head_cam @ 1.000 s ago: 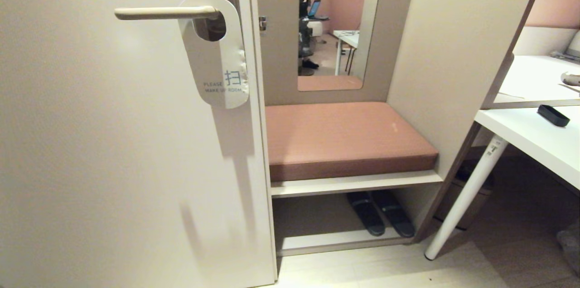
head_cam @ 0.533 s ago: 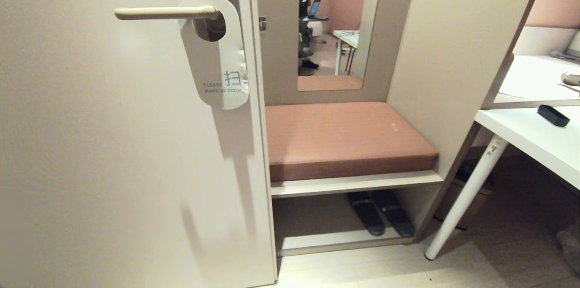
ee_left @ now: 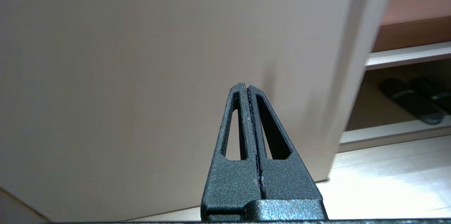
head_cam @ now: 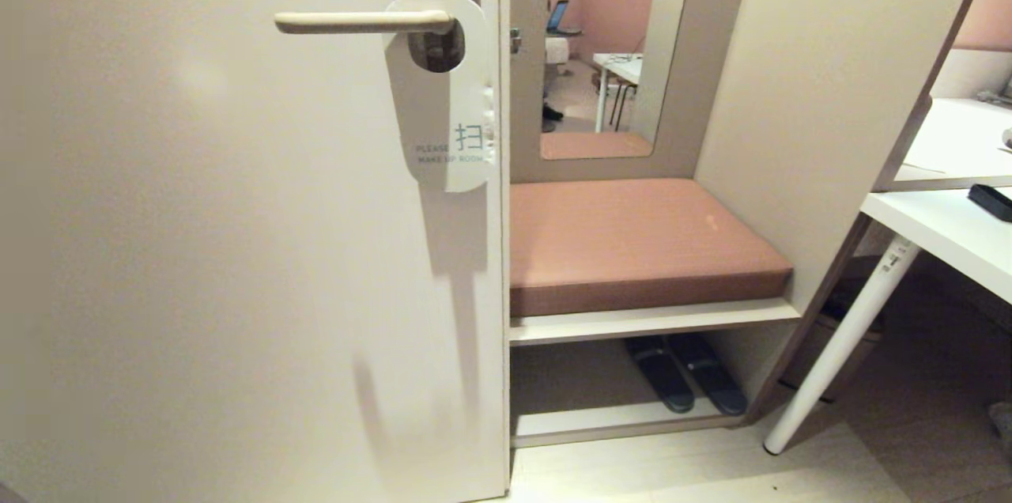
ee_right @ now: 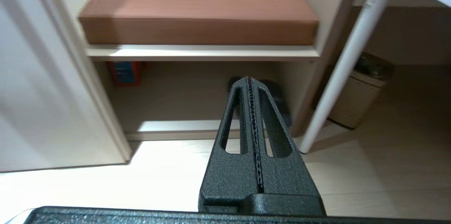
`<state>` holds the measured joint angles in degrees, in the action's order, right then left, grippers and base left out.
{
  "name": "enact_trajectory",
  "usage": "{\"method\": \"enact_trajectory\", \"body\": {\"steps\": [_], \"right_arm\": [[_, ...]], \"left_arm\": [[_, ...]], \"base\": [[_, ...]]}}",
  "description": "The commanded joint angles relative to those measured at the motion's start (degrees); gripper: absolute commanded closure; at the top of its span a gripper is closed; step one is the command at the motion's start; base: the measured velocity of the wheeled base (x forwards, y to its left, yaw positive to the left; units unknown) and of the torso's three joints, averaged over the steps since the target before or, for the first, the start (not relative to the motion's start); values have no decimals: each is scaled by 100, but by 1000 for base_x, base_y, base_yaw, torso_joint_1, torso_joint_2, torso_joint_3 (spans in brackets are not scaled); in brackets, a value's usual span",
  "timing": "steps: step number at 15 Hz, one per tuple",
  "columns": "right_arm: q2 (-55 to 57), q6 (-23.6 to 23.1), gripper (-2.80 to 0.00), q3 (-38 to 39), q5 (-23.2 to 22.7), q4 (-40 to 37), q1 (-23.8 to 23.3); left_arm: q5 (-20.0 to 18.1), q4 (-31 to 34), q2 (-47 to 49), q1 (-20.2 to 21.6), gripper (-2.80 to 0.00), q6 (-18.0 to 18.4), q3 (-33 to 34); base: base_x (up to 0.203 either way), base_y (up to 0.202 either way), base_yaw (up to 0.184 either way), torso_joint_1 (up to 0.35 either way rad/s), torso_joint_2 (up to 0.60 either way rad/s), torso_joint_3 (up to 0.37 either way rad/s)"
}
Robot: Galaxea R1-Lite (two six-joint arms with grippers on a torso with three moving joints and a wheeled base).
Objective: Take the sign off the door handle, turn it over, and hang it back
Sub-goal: Take down the sign
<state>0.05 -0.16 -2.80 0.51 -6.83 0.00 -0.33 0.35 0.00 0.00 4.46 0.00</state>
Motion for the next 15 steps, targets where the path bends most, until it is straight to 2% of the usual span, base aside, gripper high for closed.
{"method": "enact_trajectory", "body": {"steps": [1, 8, 15], "right_arm": [[4, -2, 0, -1, 2, -3, 0], [4, -2, 0, -1, 2, -3, 0], [4, -2, 0, -1, 2, -3, 0]], "left_arm": [[-2, 0, 0, 0, 0, 2, 0], [-2, 9, 0, 0, 0, 20, 0], [15, -3, 0, 0, 0, -16, 0]], "base": [[0, 192, -4, 2, 2, 7], [0, 177, -1, 3, 3, 3], [0, 0, 0, 0, 0, 0]]}}
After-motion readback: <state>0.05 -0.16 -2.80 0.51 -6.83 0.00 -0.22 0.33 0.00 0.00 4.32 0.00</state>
